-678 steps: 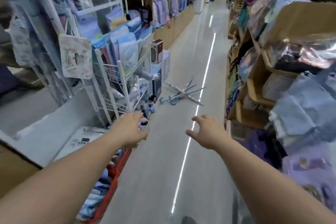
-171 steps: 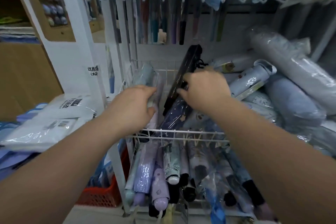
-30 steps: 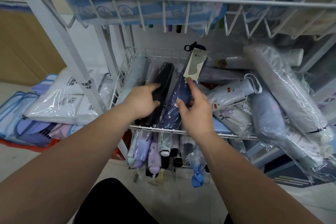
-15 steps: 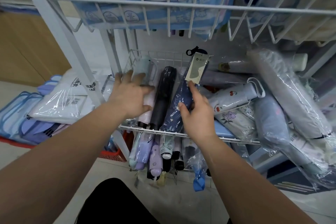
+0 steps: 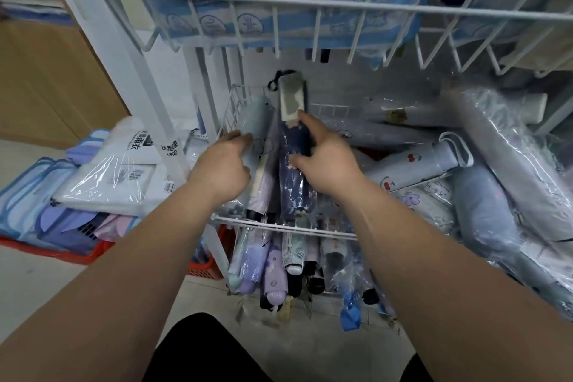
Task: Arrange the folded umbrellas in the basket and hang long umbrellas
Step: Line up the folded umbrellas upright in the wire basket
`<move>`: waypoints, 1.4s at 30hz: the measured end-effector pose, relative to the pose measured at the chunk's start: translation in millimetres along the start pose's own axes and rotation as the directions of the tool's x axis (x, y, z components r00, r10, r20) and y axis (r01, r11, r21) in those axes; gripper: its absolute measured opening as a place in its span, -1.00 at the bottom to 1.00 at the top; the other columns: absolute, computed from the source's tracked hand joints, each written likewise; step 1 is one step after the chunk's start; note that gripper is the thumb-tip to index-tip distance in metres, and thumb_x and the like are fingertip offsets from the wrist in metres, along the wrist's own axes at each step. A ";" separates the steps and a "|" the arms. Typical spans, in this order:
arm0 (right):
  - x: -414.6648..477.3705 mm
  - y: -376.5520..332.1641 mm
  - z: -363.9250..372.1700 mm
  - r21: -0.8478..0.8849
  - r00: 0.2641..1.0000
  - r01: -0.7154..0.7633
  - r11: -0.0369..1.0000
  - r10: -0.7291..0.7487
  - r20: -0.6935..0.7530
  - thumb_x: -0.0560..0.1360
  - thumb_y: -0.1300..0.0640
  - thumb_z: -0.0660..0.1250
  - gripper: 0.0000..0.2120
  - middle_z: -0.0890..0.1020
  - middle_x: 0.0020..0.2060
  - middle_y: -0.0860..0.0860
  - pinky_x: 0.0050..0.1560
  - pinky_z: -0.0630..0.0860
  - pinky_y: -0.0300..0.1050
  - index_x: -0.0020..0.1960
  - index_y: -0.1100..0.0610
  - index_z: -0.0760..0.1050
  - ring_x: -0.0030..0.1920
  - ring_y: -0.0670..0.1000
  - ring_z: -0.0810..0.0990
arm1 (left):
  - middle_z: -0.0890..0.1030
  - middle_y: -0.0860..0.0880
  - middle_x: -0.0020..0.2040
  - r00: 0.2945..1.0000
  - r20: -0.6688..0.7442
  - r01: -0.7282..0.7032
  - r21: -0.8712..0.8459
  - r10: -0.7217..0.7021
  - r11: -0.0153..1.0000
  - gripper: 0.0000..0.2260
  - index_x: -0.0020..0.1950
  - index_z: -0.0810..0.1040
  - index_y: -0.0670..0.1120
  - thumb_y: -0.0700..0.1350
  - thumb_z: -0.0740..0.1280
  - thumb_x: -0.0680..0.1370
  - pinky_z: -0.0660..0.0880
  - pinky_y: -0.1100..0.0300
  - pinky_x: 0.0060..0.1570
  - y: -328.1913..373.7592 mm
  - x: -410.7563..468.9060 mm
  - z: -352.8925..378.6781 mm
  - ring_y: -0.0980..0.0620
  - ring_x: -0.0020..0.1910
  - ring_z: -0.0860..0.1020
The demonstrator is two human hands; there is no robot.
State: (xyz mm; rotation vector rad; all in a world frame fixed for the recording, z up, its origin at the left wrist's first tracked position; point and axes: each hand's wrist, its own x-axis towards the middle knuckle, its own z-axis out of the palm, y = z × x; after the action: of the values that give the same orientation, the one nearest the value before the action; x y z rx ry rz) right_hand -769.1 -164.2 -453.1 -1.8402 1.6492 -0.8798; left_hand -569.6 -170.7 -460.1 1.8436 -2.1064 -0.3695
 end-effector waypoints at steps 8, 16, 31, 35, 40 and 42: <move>14.1 8.5 48.1 0.141 0.992 -0.124 0.982 0.126 -0.005 0.49 0.08 0.47 -0.34 0.51 0.40 0.03 0.19 0.38 -0.32 0.53 0.03 0.31 0.35 0.04 0.51 | 0.30 -0.12 0.58 0.995 -0.089 0.023 -0.161 -0.037 0.987 -0.45 0.54 0.37 -0.09 -0.29 0.30 0.55 0.17 0.18 0.48 -4.7 -0.9 5.5 -0.10 0.56 0.26; 6.2 24.4 73.2 0.141 0.982 -0.155 0.978 0.168 -0.081 0.49 -0.10 0.44 -0.20 0.42 0.44 0.07 0.34 0.40 -0.08 0.59 0.00 0.12 0.40 0.10 0.42 | 0.22 -0.08 0.61 0.997 -0.055 0.040 -0.216 -0.053 0.976 -0.43 0.54 0.36 -0.07 -0.33 0.19 0.53 0.15 0.10 0.53 -5.9 0.7 7.1 -0.10 0.59 0.18; 10.9 38.3 74.3 0.335 0.997 -0.080 0.939 0.066 0.051 0.55 0.09 0.41 -0.28 0.26 0.56 0.01 0.40 0.17 -0.29 0.60 -0.03 0.13 0.53 -0.04 0.25 | 0.03 0.15 0.65 0.992 0.092 -0.087 0.017 0.085 0.996 -0.52 0.43 0.36 0.39 0.21 0.38 0.53 -0.14 -0.22 0.55 -2.6 -11.2 17.9 -0.02 0.63 -0.08; 9.0 30.3 61.6 0.269 0.993 -0.105 0.957 0.085 0.084 0.58 0.07 0.37 -0.30 0.26 0.56 0.03 0.40 0.20 -0.28 0.61 -0.02 0.11 0.52 0.01 0.27 | -0.02 0.15 0.65 0.992 0.097 -0.084 0.048 0.079 0.995 -0.48 0.45 0.32 0.41 0.26 0.38 0.51 -0.17 -0.24 0.54 0.5 -10.7 17.9 -0.02 0.63 -0.12; -37.0 8.9 21.3 0.200 0.999 -0.034 0.979 0.042 -0.035 0.59 0.03 0.34 -0.49 0.48 0.34 0.00 0.35 0.38 -0.19 0.51 -0.01 0.33 0.32 -0.04 0.48 | -0.03 0.14 0.66 0.990 0.116 -0.086 0.100 0.074 0.991 -0.48 0.46 0.32 0.38 0.24 0.37 0.53 -0.13 -0.27 0.54 4.1 -8.9 17.5 -0.04 0.64 -0.12; -69.5 11.6 1.1 0.188 0.990 -0.030 0.982 0.055 -0.128 0.57 0.04 0.36 -0.58 0.54 0.14 -0.09 0.18 0.49 -0.25 0.41 0.00 0.46 0.10 -0.17 0.55 | -0.03 0.13 0.66 0.990 0.128 -0.077 0.114 0.062 0.990 -0.48 0.46 0.32 0.38 0.24 0.38 0.52 -0.12 -0.30 0.53 6.3 -9.2 15.5 -0.05 0.64 -0.11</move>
State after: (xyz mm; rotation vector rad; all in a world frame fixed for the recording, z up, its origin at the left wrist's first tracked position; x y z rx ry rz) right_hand -779.4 -97.0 -471.3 -1.6459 1.6185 -1.1186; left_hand -580.5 -160.9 -472.4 1.8493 -2.3162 -0.3570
